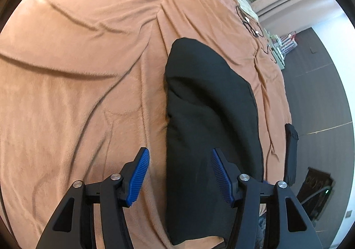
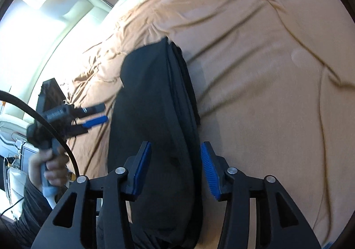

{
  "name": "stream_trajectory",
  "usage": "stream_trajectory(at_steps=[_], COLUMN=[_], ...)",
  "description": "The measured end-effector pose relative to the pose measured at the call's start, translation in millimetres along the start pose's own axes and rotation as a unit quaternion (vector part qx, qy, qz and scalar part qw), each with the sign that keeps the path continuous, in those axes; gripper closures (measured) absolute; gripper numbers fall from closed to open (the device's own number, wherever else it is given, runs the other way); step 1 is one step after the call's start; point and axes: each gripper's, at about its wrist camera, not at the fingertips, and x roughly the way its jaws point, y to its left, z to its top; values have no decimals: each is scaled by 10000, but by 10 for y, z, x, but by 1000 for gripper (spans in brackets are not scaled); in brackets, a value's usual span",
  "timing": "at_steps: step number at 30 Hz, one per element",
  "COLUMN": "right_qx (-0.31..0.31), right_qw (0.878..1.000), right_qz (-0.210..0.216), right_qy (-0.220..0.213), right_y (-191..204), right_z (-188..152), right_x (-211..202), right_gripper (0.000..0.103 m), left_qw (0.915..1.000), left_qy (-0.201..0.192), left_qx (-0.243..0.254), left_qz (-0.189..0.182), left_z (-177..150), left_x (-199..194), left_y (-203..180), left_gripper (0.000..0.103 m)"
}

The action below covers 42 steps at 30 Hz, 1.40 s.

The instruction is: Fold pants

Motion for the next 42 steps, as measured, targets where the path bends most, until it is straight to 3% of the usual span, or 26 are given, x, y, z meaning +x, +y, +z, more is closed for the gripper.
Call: stream_trajectory(at_steps=[5, 7, 21, 23, 24, 27, 30, 34, 37, 38, 40, 42], right_qx=[-151, -185, -553, -619, -632, -537, -378, -312, -227, -213, -219, -292], right_qw=[9999, 9998, 9977, 9970, 9967, 9971, 9982, 9989, 9995, 9996, 9994, 9989], right_qz=[2, -18, -67, -109, -189, -277, -331, -309, -86, 17, 121, 233], right_qy=[16, 23, 385, 443, 463, 454, 334, 186, 180, 198, 233, 287], right_y=[31, 60, 99, 95, 83, 28, -11, 9, 9, 5, -39, -50], right_z=[258, 359, 977, 1021, 1043, 1107, 1133, 1087, 1040, 1022, 1012, 949], right_x=[68, 152, 854, 918, 954, 1018, 999, 962, 892, 863, 815, 786], right_gripper=[57, 40, 40, 40, 41, 65, 70, 70, 68, 65, 46, 41], left_qw=[9999, 9998, 9987, 9983, 9981, 9977, 9969, 9964, 9956, 9953, 9948, 9936], left_qy=[43, 54, 237, 260, 273, 283, 242, 194, 223, 234, 244, 275], left_qx=[-87, -103, -225, -267, -281, -334, -431, -423, -568, -581, -611, -668], left_qz=[-118, -145, -389, -448, -475, -510, -615, -710, -712, -739, -781, -870], left_z=[-11, 0, -31, -63, -78, -124, -189, -245, -263, -273, -316, -388], left_x=[72, 104, 362, 381, 386, 377, 319, 241, 196, 182, 153, 141], left_y=[34, 34, 45, 62, 66, 83, 114, 141, 208, 222, 255, 297], left_gripper=[50, 51, 51, 54, 61, 80, 86, 85, 75, 73, 64, 63])
